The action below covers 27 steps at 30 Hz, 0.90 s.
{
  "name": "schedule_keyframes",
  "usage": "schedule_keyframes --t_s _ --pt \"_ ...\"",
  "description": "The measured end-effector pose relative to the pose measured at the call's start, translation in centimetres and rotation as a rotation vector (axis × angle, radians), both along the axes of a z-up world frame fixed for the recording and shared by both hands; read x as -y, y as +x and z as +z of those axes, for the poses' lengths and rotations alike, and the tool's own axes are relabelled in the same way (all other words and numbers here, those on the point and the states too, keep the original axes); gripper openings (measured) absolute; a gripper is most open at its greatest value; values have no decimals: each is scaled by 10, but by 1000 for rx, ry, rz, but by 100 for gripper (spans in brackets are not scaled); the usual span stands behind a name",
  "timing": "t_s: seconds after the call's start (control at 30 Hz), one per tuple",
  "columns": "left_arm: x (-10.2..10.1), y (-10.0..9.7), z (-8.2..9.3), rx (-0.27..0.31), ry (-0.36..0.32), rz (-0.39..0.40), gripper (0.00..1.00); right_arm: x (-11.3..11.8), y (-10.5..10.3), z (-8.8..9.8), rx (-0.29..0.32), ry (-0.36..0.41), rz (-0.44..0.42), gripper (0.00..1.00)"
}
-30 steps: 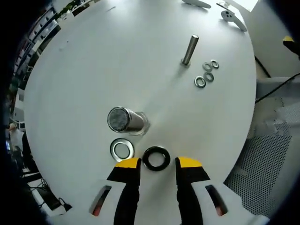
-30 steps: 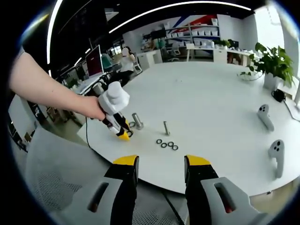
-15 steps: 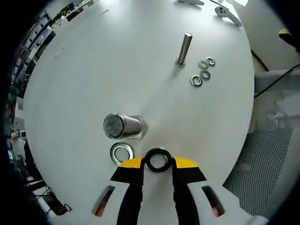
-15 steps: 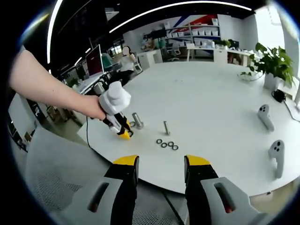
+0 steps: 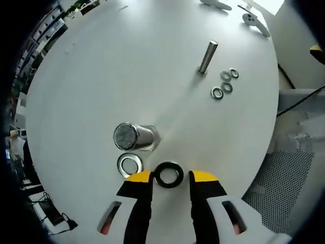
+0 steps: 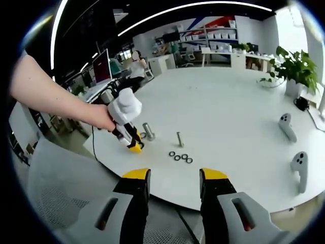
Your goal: Place the washer onto the threaded stud by aligning its center hole with the stud, sliding it down to the base, and recovering from edge contact or off-axis alignment until the washer reaches the visible bottom stop.
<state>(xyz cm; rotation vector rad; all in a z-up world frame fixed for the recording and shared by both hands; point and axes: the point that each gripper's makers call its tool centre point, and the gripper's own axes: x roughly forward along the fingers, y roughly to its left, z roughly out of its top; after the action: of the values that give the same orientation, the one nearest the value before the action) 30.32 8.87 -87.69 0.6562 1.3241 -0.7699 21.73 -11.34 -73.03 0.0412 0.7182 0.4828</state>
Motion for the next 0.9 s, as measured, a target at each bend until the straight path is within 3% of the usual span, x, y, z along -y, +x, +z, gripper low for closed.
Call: schedule_keyframes --t_s 0.47,0.57,0.6,0.67,0.8,0.9 --pt "1 6 -1 15 1 -15 20 1 0 0 -1 1 -3 41" --pt "4 5 -2 40 7 -86 1 1 0 0 0 2 -4 41" --pt "4 4 -2 50 25 -117 0 1 0 0 -1 2 -4 41" --pt "5 2 -2 54 32 -139 0 1 0 -1 -2 0 -5 41" --pt "9 -6 0 -9 -74 -24 4 1 0 -1 -3 -1 -2 41" --pt "11 -12 3 9 -65 -70 6 0 0 -1 -3 -3 2 41"
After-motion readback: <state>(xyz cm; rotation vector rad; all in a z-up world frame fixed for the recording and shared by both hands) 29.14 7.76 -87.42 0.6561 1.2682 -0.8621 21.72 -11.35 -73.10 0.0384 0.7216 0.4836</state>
